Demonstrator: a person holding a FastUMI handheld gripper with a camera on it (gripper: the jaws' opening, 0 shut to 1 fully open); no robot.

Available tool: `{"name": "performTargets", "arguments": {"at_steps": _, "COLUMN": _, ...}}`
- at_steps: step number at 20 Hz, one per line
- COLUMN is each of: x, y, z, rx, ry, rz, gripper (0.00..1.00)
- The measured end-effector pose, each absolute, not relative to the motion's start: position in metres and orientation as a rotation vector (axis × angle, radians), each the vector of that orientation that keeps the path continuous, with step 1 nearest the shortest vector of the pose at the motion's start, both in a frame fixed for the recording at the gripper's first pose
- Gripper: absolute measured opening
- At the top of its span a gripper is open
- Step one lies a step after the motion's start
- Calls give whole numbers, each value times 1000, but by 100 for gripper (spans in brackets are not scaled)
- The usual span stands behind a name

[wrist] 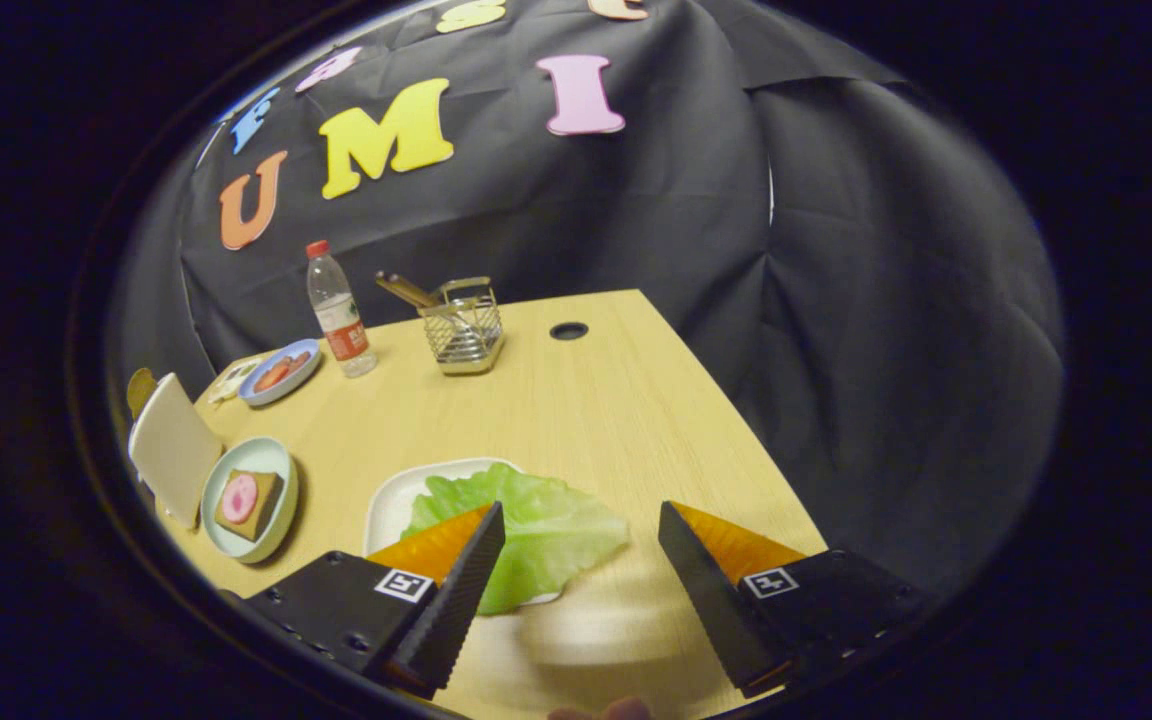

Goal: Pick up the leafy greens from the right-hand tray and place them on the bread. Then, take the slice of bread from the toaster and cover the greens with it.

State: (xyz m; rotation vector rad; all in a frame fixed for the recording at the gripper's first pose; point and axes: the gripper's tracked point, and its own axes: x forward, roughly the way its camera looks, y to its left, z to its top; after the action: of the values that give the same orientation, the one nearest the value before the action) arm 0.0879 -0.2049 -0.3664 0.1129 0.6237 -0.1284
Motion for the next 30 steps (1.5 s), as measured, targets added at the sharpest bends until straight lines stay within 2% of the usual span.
{"name": "performTargets", "arguments": {"at_steps": 5, "x": 93, "y": -204, "z": -391, "rx": 170, "ry": 687, "rz": -120, "gripper": 96}}
{"name": "performTargets", "arguments": {"at_steps": 15, "x": 82, "y": -177, "z": -391, "rx": 518, "ry": 760, "rz": -124, "gripper": 95}}
{"name": "performTargets", "arguments": {"at_steps": 18, "x": 86, "y": -174, "z": -394, "rx": 557, "ry": 781, "rz": -133, "gripper": 73}}
{"name": "performTargets", "arguments": {"at_steps": 19, "x": 88, "y": -172, "z": -395, "rx": 564, "ry": 784, "rz": -139, "gripper": 73}}
{"name": "performTargets", "arguments": {"at_steps": 24, "x": 95, "y": -178, "z": -394, "rx": 533, "ry": 795, "rz": -173, "gripper": 15}}
{"name": "performTargets", "arguments": {"at_steps": 27, "x": 98, "y": -179, "z": -371, "rx": 498, "ry": 731, "rz": -164, "gripper": 0}}
{"name": "performTargets", "arguments": {"at_steps": 30, "x": 103, "y": -170, "z": -345, "rx": 450, "ry": 674, "rz": -123, "gripper": 0}}
